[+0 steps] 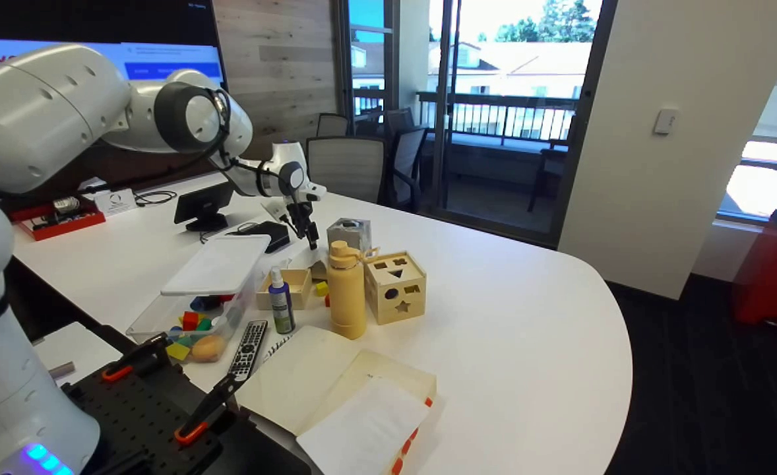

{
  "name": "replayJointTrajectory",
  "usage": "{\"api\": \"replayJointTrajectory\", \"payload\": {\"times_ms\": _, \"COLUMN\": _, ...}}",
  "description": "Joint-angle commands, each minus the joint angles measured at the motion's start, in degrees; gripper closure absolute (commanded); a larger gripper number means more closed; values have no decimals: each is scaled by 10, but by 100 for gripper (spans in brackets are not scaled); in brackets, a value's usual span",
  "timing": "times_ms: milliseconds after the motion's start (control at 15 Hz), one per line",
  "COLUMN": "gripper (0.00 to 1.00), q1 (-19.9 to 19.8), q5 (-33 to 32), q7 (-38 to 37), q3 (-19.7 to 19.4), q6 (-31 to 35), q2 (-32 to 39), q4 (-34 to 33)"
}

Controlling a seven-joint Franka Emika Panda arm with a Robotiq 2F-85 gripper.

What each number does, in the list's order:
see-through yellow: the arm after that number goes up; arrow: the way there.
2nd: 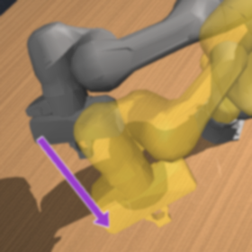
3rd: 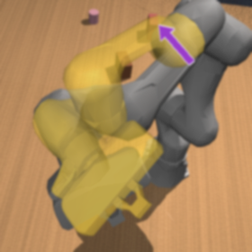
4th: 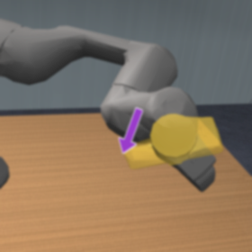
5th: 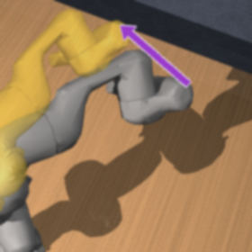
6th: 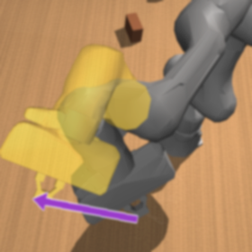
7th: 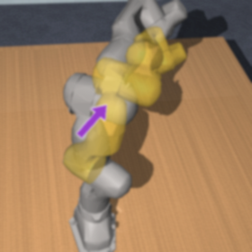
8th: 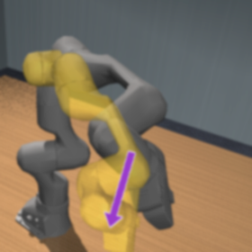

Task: Pick the paper towel and wipe the surface of the paper then place it back down

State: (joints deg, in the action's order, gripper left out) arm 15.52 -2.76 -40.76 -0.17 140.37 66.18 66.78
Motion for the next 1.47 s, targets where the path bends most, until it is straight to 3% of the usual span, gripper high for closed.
{"api": "replayJointTrajectory", "payload": {"times_ms": 0, "gripper": 0, "q1": 12, "q5": 13, "q7": 2, "q3": -17, "q6": -57, "q2": 50, "q4": -80}}
{"api": "replayJointTrajectory", "payload": {"times_ms": 67, "gripper": 0, "q1": 13, "q5": 11, "q7": -2, "q3": -20, "q6": -71, "q2": 60, "q4": -93}}
{"api": "replayJointTrajectory", "payload": {"times_ms": 133, "gripper": 25, "q1": 13, "q5": 11, "q7": -1, "q3": -21, "q6": -85, "q2": 69, "q4": -105}}
{"api": "replayJointTrajectory", "payload": {"times_ms": 200, "gripper": 26, "q1": 12, "q5": 11, "q7": 0, "q3": -21, "q6": -97, "q2": 77, "q4": -117}}
{"api": "replayJointTrajectory", "payload": {"times_ms": 800, "gripper": 95, "q1": 16, "q5": 8, "q7": -5, "q3": -23, "q6": -152, "q2": 135, "q4": -197}}
{"api": "replayJointTrajectory", "payload": {"times_ms": 867, "gripper": 100, "q1": 16, "q5": 8, "q7": -6, "q3": -22, "q6": -156, "q2": 140, "q4": -205}}
{"api": "replayJointTrajectory", "payload": {"times_ms": 1067, "gripper": 100, "q1": 17, "q5": 9, "q7": -7, "q3": -20, "q6": -164, "q2": 146, "q4": -222}}
{"api": "replayJointTrajectory", "payload": {"times_ms": 1400, "gripper": 100, "q1": 17, "q5": 6, "q7": -7, "q3": -4, "q6": -173, "q2": 77, "q4": -168}}
